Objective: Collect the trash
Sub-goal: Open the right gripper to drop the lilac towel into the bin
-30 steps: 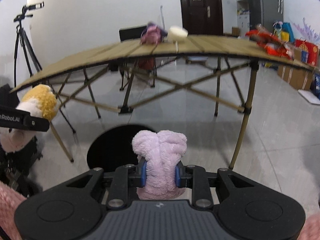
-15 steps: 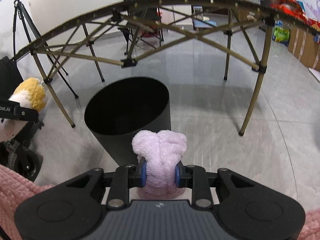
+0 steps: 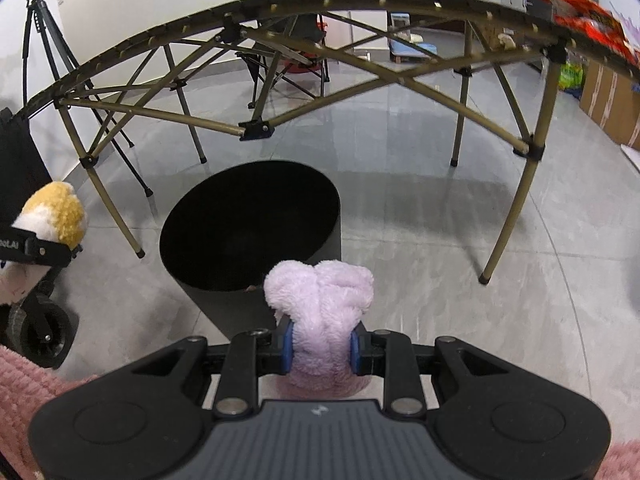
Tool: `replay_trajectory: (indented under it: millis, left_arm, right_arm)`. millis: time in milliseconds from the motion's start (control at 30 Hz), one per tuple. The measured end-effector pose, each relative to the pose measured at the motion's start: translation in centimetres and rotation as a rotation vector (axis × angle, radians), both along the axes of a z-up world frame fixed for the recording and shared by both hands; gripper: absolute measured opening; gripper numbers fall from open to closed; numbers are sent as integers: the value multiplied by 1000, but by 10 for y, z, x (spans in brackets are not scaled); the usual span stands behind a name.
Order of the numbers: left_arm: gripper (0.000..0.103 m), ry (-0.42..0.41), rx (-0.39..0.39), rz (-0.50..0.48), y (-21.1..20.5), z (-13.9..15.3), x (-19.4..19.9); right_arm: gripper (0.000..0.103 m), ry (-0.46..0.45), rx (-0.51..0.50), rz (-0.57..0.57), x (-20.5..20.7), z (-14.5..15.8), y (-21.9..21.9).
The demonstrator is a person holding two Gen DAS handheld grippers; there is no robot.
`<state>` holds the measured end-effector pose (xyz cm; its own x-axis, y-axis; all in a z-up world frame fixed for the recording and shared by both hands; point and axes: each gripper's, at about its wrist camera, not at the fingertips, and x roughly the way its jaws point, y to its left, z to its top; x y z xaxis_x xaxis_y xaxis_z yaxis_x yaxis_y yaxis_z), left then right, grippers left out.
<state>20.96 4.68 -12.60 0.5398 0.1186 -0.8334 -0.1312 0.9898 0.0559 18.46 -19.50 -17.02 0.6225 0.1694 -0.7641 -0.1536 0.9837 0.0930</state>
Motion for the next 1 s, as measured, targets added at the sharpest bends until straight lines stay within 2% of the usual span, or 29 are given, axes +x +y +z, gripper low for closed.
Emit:
replay_trajectory:
  millis: [333, 500, 1000]
  left_arm:
    - [49, 8, -11, 59, 26, -4, 18]
    - [49, 22, -15, 90, 39, -8, 26]
    - [49, 18, -14, 107, 46, -9, 60]
  right_arm:
    - [25, -74, -49, 65, 34, 26, 24]
    - [25, -77, -43, 109, 58, 29, 42]
    - [26, 18, -31, 170, 129, 4, 78]
